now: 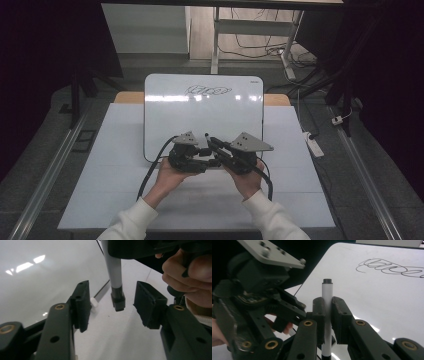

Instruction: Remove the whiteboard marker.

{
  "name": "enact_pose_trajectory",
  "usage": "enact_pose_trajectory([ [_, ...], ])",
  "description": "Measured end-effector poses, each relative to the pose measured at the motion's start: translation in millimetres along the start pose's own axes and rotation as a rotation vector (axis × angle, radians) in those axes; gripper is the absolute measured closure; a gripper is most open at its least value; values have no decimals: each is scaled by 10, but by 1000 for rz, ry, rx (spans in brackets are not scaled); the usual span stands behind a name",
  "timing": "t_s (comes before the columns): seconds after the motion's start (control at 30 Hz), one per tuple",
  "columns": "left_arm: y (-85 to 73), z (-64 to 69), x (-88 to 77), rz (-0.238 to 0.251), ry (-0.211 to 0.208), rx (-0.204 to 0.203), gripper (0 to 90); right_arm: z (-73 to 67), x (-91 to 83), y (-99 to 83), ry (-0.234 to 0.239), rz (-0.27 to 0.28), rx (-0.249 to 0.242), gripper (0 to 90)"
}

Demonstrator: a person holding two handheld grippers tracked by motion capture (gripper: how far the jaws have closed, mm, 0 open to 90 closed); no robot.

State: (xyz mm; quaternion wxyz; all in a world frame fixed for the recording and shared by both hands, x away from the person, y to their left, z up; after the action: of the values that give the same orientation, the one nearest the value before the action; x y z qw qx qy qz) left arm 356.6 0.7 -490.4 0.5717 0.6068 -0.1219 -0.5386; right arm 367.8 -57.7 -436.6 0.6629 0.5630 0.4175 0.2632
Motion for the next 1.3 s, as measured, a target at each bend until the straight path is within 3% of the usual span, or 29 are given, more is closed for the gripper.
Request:
enact_pose_trajectory([
  [0.17, -19, 14, 36, -11, -25, 0, 586, -57, 28, -17, 9, -16, -14, 805],
  [0.5, -44, 9, 62, -16, -34, -2, 752, -86, 41, -20, 17, -20, -26, 805],
  [0.77, -61, -26, 57, -7, -12, -3, 779, -88, 42, -23, 20, -22, -31, 799],
  [0.93, -49, -68, 1, 20, 4, -9, 783, -84, 12, -21, 71, -14, -9, 697],
  [1.0, -40, -98, -74, 41, 16, -7, 783, -64, -55, -24, 90, -12, 10, 638],
  [1.07, -31, -140, -156, 62, 28, -3, 784, 36, -213, -71, 78, -18, 22, 570],
  [1.13, -31, -189, -227, 78, 38, -3, 783, 86, -270, -108, 77, -23, 36, 557],
  [1.2, -38, -235, -279, 88, 46, -6, 784, 270, -462, -299, 39, -59, 63, 523],
  [1.3, -44, -286, -346, 106, 59, 4, 784, 423, -683, -525, 14, -86, 79, 510],
])
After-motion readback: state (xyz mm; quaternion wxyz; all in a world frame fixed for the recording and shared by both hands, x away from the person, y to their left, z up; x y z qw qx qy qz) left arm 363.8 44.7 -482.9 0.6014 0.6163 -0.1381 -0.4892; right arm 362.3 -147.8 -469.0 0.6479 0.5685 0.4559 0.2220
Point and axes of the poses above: each handheld gripper's, and its own axes: x roughly forward along the jaws, y roughly out of its top, z roughly to its right, the point moved 9 cm from there along x, roughly forward along the jaws, and after that the axes turned 5 degrees about y, right-handed, at the moved point
